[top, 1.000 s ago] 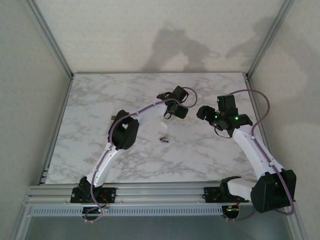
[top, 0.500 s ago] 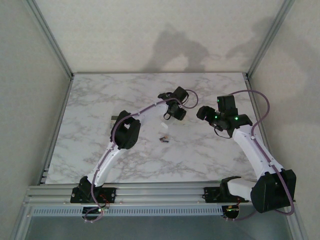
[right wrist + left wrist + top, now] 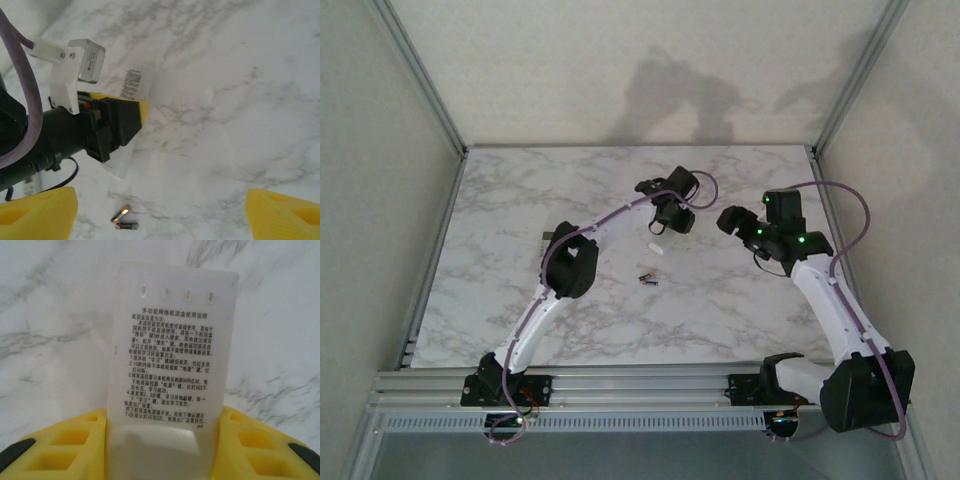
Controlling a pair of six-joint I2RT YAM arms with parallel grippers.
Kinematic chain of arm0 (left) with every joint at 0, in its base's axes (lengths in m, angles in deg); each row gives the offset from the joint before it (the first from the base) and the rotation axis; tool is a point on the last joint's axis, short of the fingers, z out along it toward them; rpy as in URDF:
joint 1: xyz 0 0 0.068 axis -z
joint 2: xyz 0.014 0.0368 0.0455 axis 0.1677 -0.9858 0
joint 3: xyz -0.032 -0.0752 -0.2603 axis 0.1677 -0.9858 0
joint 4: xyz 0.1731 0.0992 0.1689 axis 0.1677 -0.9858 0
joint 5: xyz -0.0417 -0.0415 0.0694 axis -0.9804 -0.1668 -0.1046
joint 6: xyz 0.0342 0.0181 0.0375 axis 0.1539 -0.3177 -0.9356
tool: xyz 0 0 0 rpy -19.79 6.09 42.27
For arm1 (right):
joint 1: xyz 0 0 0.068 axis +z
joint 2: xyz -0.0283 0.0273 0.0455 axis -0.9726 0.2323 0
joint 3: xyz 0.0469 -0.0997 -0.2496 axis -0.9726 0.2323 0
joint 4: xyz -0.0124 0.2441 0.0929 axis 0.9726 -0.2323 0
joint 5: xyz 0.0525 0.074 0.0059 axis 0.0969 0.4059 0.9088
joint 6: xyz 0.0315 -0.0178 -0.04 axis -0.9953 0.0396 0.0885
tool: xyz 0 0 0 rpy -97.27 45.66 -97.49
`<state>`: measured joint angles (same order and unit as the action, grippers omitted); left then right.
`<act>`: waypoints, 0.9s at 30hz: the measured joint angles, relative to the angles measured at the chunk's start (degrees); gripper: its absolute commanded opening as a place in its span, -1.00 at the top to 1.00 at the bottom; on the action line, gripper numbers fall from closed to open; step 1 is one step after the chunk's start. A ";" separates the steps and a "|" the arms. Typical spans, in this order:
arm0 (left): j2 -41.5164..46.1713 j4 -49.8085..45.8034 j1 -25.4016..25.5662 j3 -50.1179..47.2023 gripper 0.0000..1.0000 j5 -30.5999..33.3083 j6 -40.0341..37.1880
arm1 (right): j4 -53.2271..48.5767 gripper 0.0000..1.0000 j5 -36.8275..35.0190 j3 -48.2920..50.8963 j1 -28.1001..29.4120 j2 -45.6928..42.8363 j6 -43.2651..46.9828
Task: Load the batteries into the remote control
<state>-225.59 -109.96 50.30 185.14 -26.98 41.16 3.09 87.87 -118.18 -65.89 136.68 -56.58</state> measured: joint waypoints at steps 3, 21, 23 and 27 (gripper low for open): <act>3.76 0.24 -0.33 0.02 0.45 -1.03 4.28 | 5.60 -0.84 5.31 2.69 -0.04 -1.88 1.14; 19.76 9.01 -2.27 2.27 0.49 -6.62 27.52 | 26.56 -0.68 19.58 0.04 6.27 5.44 4.57; 19.76 9.03 -2.27 2.27 0.50 -6.64 28.22 | 27.12 -0.64 19.56 -1.62 6.73 6.49 4.74; 19.76 9.01 -2.27 2.27 0.50 -6.80 28.83 | 28.44 -0.42 19.50 -4.26 7.54 9.09 5.29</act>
<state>-205.83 -100.96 48.02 187.41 -33.77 69.99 31.53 107.37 -122.44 -58.35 145.78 -51.30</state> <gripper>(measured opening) 0.418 0.746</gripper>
